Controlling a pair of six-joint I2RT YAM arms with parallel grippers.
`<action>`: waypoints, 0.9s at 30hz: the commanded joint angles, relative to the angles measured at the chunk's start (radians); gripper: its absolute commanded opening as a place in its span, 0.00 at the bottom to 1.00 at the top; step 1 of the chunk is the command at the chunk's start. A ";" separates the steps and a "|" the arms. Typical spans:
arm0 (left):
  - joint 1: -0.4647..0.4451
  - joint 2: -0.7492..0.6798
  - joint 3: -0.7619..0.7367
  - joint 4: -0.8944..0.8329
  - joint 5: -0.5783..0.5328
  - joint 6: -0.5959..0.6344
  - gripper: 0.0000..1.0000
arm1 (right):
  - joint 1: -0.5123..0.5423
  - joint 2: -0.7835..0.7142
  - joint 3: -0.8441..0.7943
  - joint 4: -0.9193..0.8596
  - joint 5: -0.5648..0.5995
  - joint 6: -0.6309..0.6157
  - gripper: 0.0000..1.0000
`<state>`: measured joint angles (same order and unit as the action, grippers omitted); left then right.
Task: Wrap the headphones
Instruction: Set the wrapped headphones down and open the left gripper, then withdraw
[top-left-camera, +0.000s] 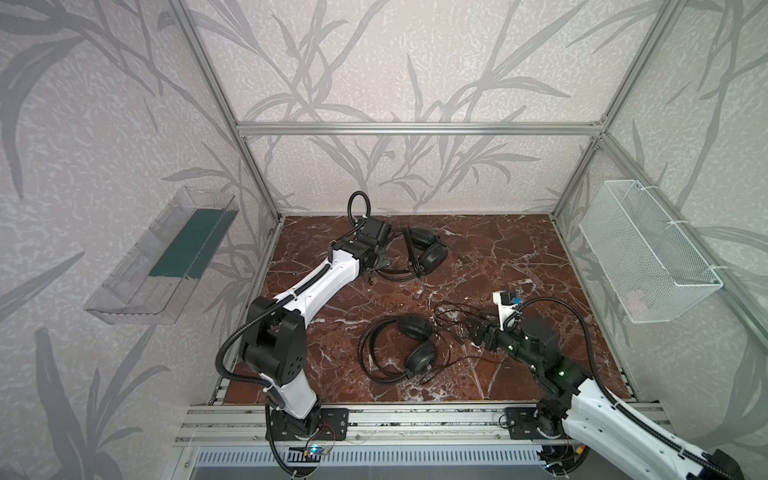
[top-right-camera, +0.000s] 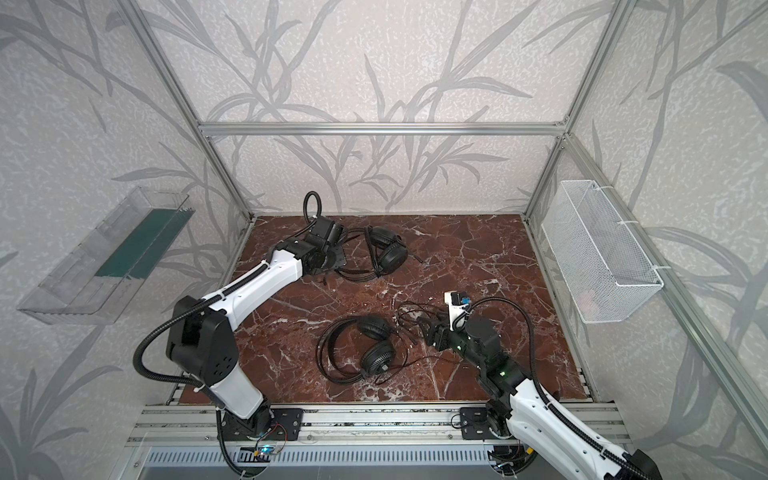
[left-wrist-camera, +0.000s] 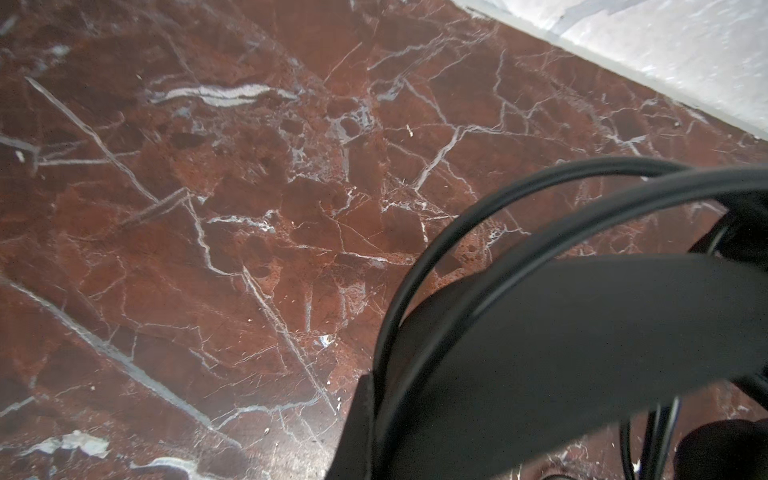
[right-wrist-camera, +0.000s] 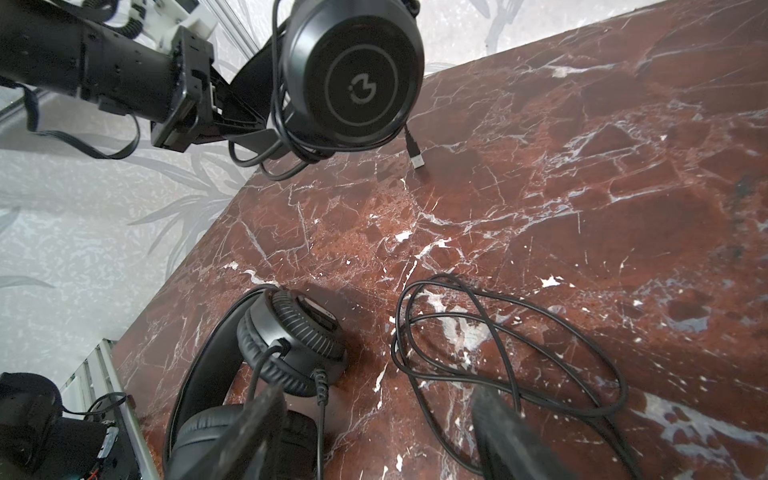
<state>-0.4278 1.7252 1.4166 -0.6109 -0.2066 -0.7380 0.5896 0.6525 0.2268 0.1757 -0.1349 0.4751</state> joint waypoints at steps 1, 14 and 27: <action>0.025 0.041 0.043 0.096 0.052 -0.075 0.00 | 0.016 0.022 -0.009 0.037 0.017 -0.019 0.72; 0.114 0.335 0.276 0.063 0.100 -0.076 0.00 | 0.055 0.113 -0.005 0.092 0.032 -0.039 0.72; 0.157 0.463 0.423 -0.018 0.089 -0.049 0.00 | 0.084 0.224 0.014 0.152 0.032 -0.057 0.72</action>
<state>-0.2733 2.1803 1.7840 -0.6468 -0.1249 -0.7776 0.6579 0.8566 0.2268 0.2829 -0.1081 0.4362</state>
